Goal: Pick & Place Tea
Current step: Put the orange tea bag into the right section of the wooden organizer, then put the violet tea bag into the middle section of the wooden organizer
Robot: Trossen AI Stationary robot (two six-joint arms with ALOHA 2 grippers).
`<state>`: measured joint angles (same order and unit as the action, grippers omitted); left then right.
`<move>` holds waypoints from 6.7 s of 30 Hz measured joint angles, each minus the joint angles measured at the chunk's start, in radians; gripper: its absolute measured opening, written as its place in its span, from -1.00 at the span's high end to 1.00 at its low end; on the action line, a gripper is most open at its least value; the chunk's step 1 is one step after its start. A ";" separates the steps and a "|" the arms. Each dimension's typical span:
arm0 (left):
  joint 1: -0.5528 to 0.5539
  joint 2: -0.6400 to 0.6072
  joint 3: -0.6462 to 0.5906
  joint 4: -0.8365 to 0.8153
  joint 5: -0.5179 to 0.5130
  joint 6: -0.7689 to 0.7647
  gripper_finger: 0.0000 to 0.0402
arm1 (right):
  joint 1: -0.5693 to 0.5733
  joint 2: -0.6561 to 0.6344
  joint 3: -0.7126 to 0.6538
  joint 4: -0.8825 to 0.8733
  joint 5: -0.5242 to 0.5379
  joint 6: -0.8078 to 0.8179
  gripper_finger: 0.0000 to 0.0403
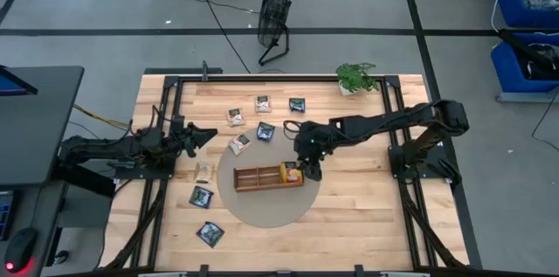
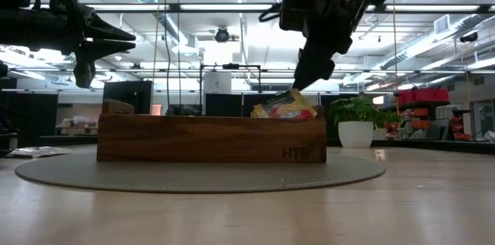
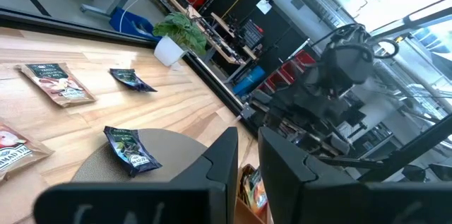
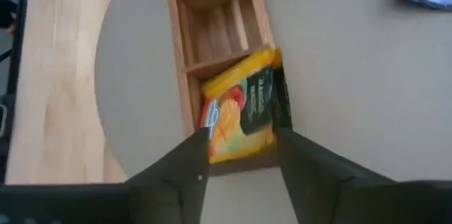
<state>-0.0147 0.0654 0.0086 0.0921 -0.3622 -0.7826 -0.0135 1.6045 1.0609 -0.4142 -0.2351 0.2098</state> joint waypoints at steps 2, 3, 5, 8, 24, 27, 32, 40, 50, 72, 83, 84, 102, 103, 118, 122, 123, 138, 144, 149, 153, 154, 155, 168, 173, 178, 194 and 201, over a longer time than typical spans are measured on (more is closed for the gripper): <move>0.000 0.000 0.000 0.000 0.000 0.000 0.70 | -0.023 0.000 0.022 0.001 -0.017 0.002 0.04; 0.000 0.000 0.000 0.000 0.000 0.000 0.70 | -0.038 -0.001 0.033 -0.003 -0.035 0.013 0.02; 0.000 0.000 0.000 0.000 0.000 0.001 0.70 | -0.070 -0.002 0.060 -0.014 -0.066 0.046 -0.01; 0.000 0.000 0.000 0.000 0.000 0.002 0.70 | -0.114 -0.002 0.087 -0.015 -0.133 0.099 -0.01; 0.000 0.000 0.000 -0.003 0.000 0.000 0.70 | -0.128 0.199 0.223 -0.174 -0.295 0.165 0.16; 0.000 0.000 0.000 -0.003 0.000 -0.014 0.70 | -0.127 0.210 0.237 -0.224 -0.293 0.141 0.18; 0.000 0.000 0.000 -0.005 0.000 -0.017 0.70 | -0.127 0.217 0.238 -0.250 -0.278 0.118 0.27; 0.000 0.000 0.000 -0.005 0.000 -0.017 0.70 | -0.126 0.217 0.238 -0.243 -0.269 0.076 0.70; 0.000 0.000 0.000 -0.005 0.000 -0.017 0.70 | -0.092 0.213 0.238 -0.253 -0.232 0.001 0.98; 0.000 0.000 0.000 -0.006 0.000 -0.017 0.70 | 0.040 0.133 0.237 -0.228 0.081 -0.102 1.00; 0.000 0.000 0.000 -0.006 0.000 -0.017 0.70 | 0.099 0.133 0.220 -0.268 0.183 -0.101 1.00; 0.000 0.000 0.000 -0.005 0.000 -0.017 0.70 | 0.104 0.133 0.220 -0.268 0.188 -0.103 1.00; 0.000 0.000 0.000 -0.003 0.000 -0.015 0.70 | 0.080 0.133 0.220 -0.314 0.090 -0.056 0.63; 0.000 0.000 0.000 -0.003 0.000 -0.015 0.70 | 0.075 0.132 0.220 -0.317 0.087 -0.048 0.57; 0.000 0.000 0.000 -0.002 0.000 -0.006 0.70 | -0.088 0.050 0.219 -0.150 -0.049 0.108 0.00; 0.000 0.000 0.000 -0.001 0.000 -0.007 0.70 | -0.164 0.050 0.219 -0.127 -0.103 0.152 0.02; 0.000 0.000 0.000 -0.001 0.000 -0.007 0.70 | -0.186 0.050 0.219 -0.127 -0.107 0.153 0.03; 0.000 0.000 0.000 0.000 -0.001 -0.017 0.70 | -0.404 0.078 0.220 -0.156 0.151 -0.301 0.14; 0.000 0.000 0.000 0.000 -0.001 -0.018 0.70 | -0.423 0.153 0.220 -0.166 0.223 -0.461 0.14; 0.000 0.000 0.000 0.002 -0.005 -0.023 0.70 | -0.439 0.239 0.220 -0.173 0.227 -0.511 0.14; 0.000 0.000 0.000 0.002 -0.007 -0.024 0.70 | -0.444 0.290 0.220 -0.167 0.246 -0.552 0.14; 0.000 0.000 0.000 0.002 -0.008 -0.025 0.70 | -0.444 0.297 0.220 -0.165 0.260 -0.561 0.14; 0.000 0.000 0.000 0.002 -0.008 -0.025 0.70 | -0.444 0.306 0.220 -0.158 0.275 -0.568 0.14; 0.000 0.000 0.000 0.002 -0.011 -0.026 0.70 | -0.444 0.372 0.220 -0.096 0.377 -0.627 0.16; 0.000 0.000 0.000 0.002 -0.011 -0.026 0.70 | -0.443 0.372 0.220 -0.076 0.355 -0.632 0.33; 0.000 0.000 0.000 0.002 -0.011 -0.026 0.70 | -0.443 0.378 0.220 -0.074 0.326 -0.620 0.54; 0.000 0.000 0.000 0.023 -0.082 -0.260 0.70 | -0.399 0.333 0.220 -0.106 0.392 -0.612 0.99; 0.000 0.000 0.000 0.024 -0.090 -0.403 0.70 | -0.322 0.233 0.220 -0.112 0.442 -0.615 0.99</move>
<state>-0.0143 0.0653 0.0082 0.1162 -0.4523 -1.1854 -0.3353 1.8377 1.2804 -0.5265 0.2066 -0.4056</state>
